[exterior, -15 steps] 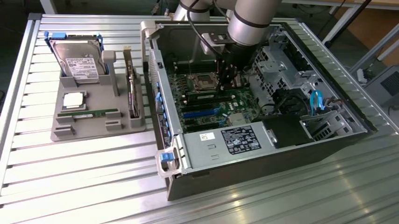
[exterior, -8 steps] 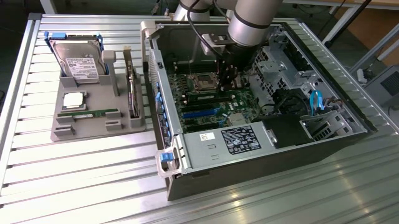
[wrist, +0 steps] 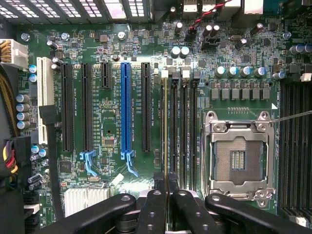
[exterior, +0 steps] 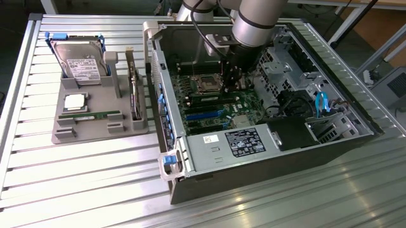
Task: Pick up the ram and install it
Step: 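Insert the ram into the slot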
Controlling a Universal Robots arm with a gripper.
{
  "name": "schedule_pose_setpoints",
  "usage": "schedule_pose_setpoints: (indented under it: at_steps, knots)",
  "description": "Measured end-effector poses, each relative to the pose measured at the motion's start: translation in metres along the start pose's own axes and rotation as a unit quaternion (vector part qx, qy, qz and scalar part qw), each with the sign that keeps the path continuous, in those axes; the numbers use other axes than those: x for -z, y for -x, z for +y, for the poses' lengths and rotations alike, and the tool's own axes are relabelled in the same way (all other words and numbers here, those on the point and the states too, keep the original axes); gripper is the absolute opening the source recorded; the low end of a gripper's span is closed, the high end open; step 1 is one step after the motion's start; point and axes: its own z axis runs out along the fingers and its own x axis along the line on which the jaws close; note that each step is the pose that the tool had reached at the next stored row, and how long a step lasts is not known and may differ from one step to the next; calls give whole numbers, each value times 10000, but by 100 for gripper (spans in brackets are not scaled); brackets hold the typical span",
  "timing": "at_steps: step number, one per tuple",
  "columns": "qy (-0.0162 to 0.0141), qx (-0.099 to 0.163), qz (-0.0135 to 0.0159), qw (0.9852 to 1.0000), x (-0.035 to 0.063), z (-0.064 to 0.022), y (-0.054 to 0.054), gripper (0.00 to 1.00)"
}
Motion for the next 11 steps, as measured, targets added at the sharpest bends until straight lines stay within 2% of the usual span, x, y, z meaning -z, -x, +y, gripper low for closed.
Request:
schedule_pose_setpoints:
  at_steps: [11]
  knots:
    - [0, 0, 0, 10000, -13, 0, 8, 11]
